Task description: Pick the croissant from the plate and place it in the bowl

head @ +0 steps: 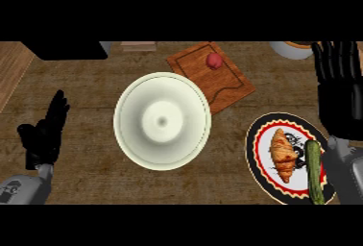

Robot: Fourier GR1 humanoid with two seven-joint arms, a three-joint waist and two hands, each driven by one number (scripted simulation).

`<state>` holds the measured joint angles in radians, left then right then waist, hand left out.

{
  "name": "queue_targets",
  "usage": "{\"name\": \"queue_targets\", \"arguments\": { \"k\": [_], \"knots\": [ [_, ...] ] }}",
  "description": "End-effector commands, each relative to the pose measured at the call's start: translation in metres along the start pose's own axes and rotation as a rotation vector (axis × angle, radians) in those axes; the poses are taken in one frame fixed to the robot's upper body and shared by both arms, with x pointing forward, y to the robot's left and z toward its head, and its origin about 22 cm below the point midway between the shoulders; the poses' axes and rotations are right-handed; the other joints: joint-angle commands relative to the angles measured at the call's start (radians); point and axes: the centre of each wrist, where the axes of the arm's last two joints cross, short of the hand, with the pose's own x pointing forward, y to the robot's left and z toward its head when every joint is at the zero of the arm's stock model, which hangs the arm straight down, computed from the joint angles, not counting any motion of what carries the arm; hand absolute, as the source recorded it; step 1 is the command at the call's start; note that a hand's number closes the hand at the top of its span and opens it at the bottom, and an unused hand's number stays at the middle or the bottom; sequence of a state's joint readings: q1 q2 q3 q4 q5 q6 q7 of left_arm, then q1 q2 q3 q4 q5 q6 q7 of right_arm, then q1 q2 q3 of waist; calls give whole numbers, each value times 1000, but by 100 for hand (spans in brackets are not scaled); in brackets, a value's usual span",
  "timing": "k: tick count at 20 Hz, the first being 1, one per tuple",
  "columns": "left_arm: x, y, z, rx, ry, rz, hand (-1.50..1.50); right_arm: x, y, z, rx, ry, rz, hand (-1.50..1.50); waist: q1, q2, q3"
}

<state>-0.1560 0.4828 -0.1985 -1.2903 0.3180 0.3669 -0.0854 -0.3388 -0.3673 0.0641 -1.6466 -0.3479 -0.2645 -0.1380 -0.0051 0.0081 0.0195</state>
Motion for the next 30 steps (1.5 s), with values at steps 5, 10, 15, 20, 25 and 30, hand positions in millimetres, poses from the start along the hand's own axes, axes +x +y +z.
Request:
{"name": "queue_targets", "arguments": {
  "k": [5, 10, 15, 20, 25, 30],
  "knots": [
    [38, -50, 9, -355, -153, 42, 0, -38, -39, 51, -114, 158, 537, 150, -46, -18, -25],
    [47, -82, 21, -511, -157, 92, 0, -80, -58, 112, -240, 332, 875, -150, -29, -10, -22],
    [51, -88, 32, -572, -158, 91, 0, -92, -46, 124, -116, 329, 1123, -150, 14, -9, -24],
    [55, -85, 33, -577, -157, 103, 0, -82, -59, 99, 7, 543, 1398, -150, 29, -12, -27],
    [53, -91, 35, -591, -158, 109, 0, -78, -53, 85, 177, 893, 1598, -150, 47, -8, -32],
    [58, -103, 30, -597, -166, 100, 0, -68, 11, 52, 339, 1168, 1546, -150, 41, -5, -28]
  ]
}}
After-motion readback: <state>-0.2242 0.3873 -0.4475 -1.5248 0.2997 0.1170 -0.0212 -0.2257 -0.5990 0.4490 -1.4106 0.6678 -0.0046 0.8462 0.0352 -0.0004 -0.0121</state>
